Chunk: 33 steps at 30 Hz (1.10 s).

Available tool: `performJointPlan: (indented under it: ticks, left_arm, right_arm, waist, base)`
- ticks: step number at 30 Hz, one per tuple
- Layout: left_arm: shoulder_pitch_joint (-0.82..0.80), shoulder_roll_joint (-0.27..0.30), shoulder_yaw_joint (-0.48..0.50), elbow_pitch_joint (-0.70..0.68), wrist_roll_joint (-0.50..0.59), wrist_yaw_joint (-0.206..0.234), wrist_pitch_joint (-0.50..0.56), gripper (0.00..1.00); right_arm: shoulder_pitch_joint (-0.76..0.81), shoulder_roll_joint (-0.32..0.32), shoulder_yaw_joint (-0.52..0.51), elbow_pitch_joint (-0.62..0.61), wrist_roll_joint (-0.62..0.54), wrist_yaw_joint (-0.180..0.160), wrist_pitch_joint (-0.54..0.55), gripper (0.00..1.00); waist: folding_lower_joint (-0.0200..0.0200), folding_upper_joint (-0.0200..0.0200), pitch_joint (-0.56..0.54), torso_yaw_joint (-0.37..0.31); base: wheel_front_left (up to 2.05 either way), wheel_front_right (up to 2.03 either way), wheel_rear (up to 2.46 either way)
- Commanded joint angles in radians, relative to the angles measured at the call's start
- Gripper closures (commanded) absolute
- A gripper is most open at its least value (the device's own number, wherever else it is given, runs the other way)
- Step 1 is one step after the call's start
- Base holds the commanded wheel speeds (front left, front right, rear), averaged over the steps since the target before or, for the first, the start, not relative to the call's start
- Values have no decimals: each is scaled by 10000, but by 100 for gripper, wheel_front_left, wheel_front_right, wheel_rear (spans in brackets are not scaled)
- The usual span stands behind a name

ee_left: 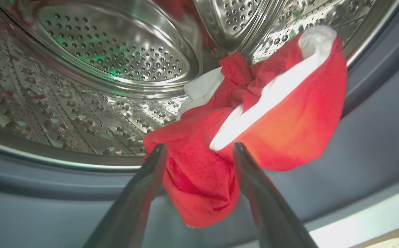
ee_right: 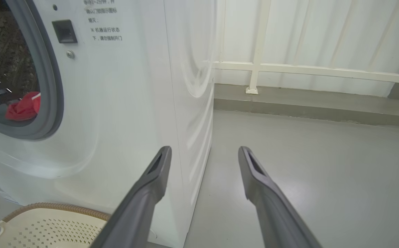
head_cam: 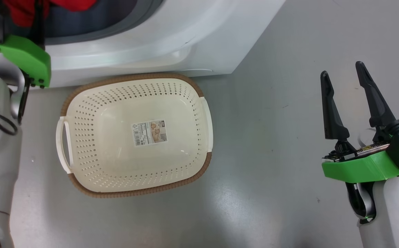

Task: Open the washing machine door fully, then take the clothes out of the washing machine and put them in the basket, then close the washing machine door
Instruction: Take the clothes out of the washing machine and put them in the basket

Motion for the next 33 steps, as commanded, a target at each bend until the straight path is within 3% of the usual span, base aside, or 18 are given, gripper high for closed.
performJointPlan:
  ticks: [1,8,21,22,23,33]
  left_arm:
    - [-185,584,148,63,69,126,129,0]
    - [-728,824,-30,1342,191,273,658,0]
    - [-1262,904,-158,2507,-121,-46,622,0]
    - [-1295,922,-197,2562,-112,-64,617,56]
    - [-1325,940,-249,2616,-94,-89,615,100]
    - [-1522,979,-555,2901,-95,-138,278,100]
  right_arm:
    - [-119,-1,242,-273,172,63,-63,0]
    - [-168,-1,320,-252,316,63,-63,0]
    - [-288,-1,207,-355,395,63,-63,0]
    - [-291,-1,206,-361,410,63,-63,0]
    - [-293,-1,210,-363,428,63,-63,0]
    - [-351,-1,243,-294,566,63,-63,0]
  waist:
    - [0,-1,13,-41]
    - [0,-1,68,-199]
    - [0,-1,347,-430]
    - [0,-1,364,-453]
    - [0,-1,381,-476]
    - [0,-1,395,-552]
  base:
    - [0,0,0]
    - [0,0,0]
    - [0,0,0]
    - [0,0,0]
    - [0,0,0]
    - [0,0,0]
